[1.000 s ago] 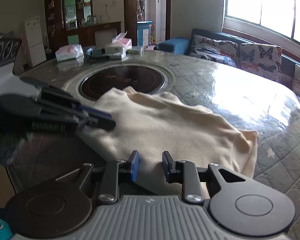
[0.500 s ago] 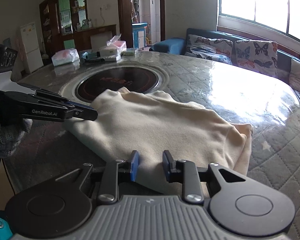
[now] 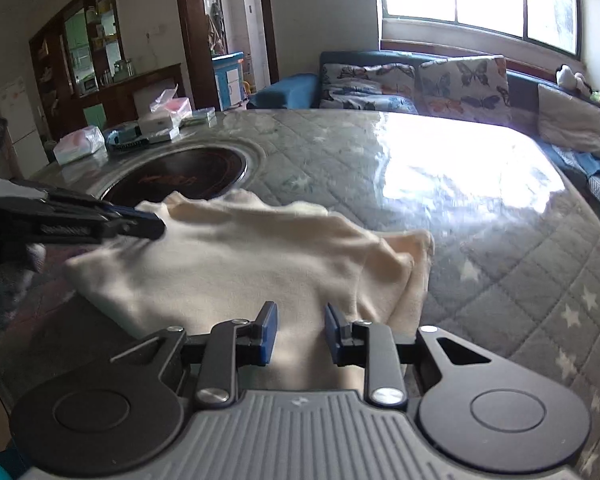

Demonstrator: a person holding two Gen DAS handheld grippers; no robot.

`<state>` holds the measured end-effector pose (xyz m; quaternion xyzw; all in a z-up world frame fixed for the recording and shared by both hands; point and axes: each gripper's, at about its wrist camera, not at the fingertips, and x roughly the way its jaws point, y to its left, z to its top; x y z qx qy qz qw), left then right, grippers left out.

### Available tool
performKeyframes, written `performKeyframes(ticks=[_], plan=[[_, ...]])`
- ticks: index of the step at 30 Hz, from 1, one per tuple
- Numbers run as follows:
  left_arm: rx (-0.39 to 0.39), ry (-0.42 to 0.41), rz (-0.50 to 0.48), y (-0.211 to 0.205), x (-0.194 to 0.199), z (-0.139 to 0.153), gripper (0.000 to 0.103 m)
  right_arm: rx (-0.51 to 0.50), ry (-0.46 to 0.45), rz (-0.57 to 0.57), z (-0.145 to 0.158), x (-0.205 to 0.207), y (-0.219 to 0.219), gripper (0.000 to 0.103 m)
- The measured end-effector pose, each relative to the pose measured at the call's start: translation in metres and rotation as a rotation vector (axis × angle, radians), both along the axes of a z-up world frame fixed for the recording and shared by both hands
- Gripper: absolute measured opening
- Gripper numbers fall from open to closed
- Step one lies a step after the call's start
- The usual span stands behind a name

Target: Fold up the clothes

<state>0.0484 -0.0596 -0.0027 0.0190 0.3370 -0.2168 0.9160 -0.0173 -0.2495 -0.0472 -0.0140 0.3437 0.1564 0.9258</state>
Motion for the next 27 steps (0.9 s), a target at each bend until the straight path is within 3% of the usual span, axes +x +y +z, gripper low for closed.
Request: performKeyframes(ticks=[5,12,19,27], plan=[[-0.007,0.014,0.004,0.000,0.007,-0.004,0.011,-0.019,-0.023,0.004,0.006,0.024,0.002,0.026],[-0.010,0.017,-0.002,0.000,0.009,-0.006,0.012,0.006,0.040,-0.070,-0.003,0.055,-0.010,0.025],[-0.012,0.016,-0.010,-0.001,0.010,-0.008,0.013,0.030,0.015,-0.033,0.006,0.073,0.005,0.023],[-0.020,0.019,-0.012,0.001,0.011,-0.008,0.013,-0.039,0.036,-0.044,-0.009,0.099,0.022,0.017]])
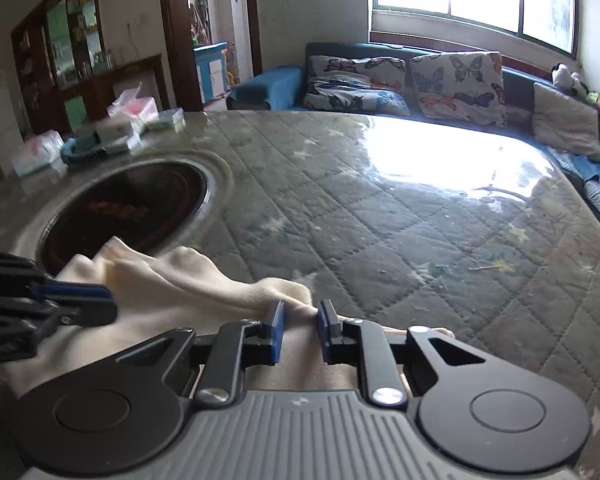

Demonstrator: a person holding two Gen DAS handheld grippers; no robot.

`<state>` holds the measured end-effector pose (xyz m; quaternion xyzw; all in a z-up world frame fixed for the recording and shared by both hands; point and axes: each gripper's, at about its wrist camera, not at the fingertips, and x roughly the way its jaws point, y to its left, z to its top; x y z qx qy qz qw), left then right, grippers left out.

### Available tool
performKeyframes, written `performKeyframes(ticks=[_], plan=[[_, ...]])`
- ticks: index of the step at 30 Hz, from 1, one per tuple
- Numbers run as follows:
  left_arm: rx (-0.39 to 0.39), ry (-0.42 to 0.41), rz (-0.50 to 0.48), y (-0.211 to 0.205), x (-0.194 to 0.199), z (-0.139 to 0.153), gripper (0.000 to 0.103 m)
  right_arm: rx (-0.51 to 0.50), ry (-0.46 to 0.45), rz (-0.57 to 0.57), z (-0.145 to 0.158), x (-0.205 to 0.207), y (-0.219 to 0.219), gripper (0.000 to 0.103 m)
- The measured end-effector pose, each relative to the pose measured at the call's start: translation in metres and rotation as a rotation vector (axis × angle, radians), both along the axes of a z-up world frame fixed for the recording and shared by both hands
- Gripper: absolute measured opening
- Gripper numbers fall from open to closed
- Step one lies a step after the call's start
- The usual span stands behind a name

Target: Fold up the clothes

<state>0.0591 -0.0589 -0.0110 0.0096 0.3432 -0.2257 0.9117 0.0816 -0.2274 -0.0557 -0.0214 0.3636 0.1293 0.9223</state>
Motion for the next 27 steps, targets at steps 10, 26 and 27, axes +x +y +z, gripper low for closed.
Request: performKeyframes(ticks=[10,26,27], plan=[[-0.009,0.003,-0.001,0.001,-0.001,-0.001,0.014,-0.008,-0.026,0.042,0.014,0.001,0.017,0.017],[-0.015,0.005,-0.001,0.002,0.000,-0.001,0.014,-0.011,0.011,0.064,0.011,0.021,0.027,0.016],[-0.017,0.006,0.000,0.002,0.000,-0.001,0.014,-0.006,0.004,0.083,0.013,0.018,0.031,0.016]])
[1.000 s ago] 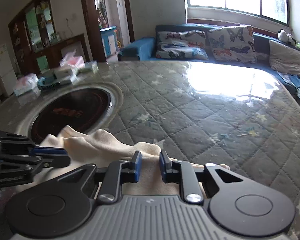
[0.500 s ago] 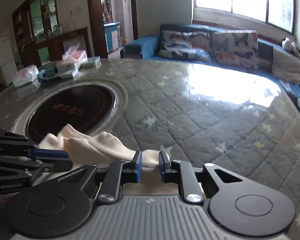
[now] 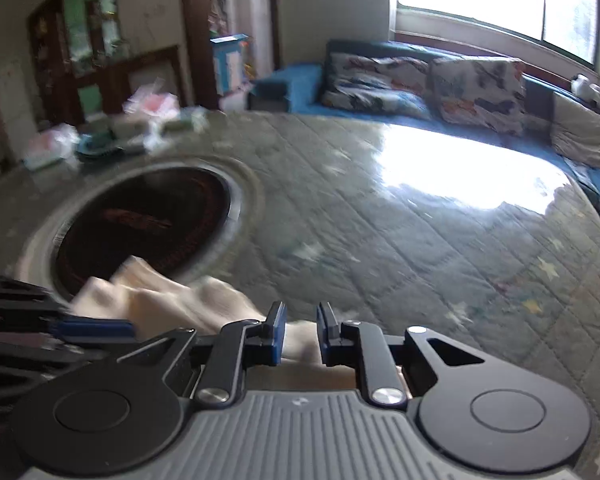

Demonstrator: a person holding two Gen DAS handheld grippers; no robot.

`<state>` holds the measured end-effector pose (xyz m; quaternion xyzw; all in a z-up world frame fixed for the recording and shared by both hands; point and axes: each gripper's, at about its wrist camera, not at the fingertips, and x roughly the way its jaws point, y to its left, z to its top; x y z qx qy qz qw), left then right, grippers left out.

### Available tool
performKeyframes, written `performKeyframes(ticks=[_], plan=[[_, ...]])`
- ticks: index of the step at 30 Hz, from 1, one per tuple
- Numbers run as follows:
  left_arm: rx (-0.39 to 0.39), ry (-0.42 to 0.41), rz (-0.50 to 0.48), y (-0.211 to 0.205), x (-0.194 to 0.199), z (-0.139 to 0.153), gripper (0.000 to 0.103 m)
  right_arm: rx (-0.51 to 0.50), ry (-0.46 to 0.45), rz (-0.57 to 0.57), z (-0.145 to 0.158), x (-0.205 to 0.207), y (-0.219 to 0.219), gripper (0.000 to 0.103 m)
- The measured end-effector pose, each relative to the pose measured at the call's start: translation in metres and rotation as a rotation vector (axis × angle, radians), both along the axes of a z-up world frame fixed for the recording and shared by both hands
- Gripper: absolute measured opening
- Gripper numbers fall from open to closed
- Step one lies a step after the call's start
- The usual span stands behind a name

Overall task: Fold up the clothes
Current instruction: 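Lift the hem with the right gripper and fold it toward the collar, then release the folded hem from the right gripper and pull back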

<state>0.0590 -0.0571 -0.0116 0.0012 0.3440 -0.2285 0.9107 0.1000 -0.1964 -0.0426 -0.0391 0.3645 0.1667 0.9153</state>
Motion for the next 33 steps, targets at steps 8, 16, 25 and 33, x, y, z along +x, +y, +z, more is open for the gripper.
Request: performKeyframes(ticks=[8,16,25,33], plan=[[-0.010,0.003,0.004,0.001,-0.001,0.000,0.014,-0.024,0.006,0.110,-0.011,-0.003,0.041,0.016],[-0.019,0.004,0.008,0.003,-0.001,-0.001,0.014,-0.020,-0.008,0.115,-0.011,0.007,0.052,0.016],[-0.018,0.004,0.011,0.002,-0.002,-0.001,0.014,-0.003,-0.018,0.096,0.004,0.005,0.039,0.016],[0.003,-0.029,0.002,-0.001,-0.020,0.009,0.032,-0.024,-0.030,0.066,0.020,-0.049,-0.006,0.017]])
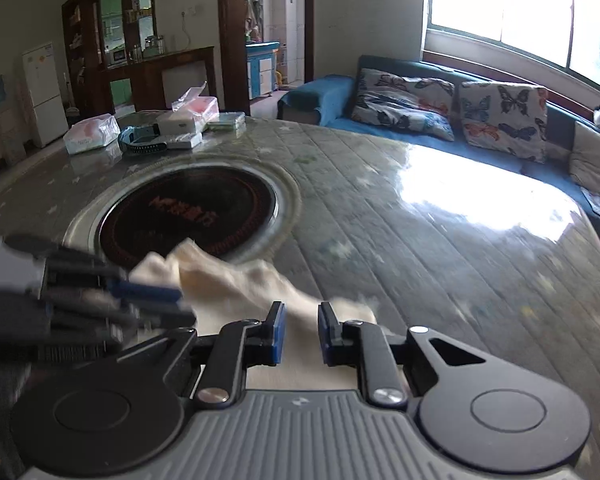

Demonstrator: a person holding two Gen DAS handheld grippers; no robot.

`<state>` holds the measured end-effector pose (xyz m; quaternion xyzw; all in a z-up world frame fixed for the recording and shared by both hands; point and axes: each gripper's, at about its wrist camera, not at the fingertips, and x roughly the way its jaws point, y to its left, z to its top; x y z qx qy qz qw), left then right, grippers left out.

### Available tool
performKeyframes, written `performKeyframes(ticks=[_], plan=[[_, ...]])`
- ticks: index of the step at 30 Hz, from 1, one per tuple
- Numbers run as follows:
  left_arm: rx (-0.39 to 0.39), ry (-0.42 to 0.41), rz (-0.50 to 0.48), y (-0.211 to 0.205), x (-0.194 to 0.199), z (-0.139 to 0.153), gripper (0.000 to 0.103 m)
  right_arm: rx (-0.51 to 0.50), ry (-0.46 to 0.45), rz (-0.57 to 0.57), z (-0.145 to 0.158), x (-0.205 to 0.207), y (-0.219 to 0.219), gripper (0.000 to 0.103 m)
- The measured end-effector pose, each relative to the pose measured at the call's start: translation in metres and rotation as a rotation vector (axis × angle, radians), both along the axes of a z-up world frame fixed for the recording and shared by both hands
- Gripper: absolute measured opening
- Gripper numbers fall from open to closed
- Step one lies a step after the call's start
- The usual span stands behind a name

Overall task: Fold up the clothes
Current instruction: 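Release the folded hem from the right gripper and pull back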

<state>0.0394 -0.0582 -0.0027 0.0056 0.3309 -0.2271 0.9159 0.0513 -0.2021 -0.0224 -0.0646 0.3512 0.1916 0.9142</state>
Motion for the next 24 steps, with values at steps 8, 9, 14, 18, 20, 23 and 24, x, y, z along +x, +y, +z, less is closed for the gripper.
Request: performKeyframes(ticks=[8,9,14,18,20,23,24], plan=[[0.047,-0.049,-0.065,-0.016,-0.037,0.004,0.044,-0.008,-0.012,-0.037,-0.008,-0.070,-0.021,0.017],[0.048,-0.053,-0.073,-0.018,-0.040,0.004,0.044,-0.010,-0.014,-0.036,-0.009,-0.073,-0.021,0.017],[0.093,-0.088,-0.109,-0.033,-0.054,0.002,0.044,-0.031,-0.038,0.005,-0.016,-0.086,-0.008,0.017],[0.105,-0.086,-0.115,-0.036,-0.056,-0.003,0.044,-0.054,-0.048,0.011,-0.025,-0.093,0.002,0.017],[0.111,-0.084,-0.115,-0.037,-0.055,-0.007,0.044,-0.057,-0.056,0.005,-0.032,-0.095,0.004,0.018],[0.115,-0.084,-0.115,-0.037,-0.055,-0.009,0.045,-0.068,-0.074,0.003,-0.033,-0.099,0.006,0.018],[0.114,-0.083,-0.114,-0.036,-0.055,-0.009,0.045,-0.058,-0.075,-0.002,-0.031,-0.099,0.004,0.018]])
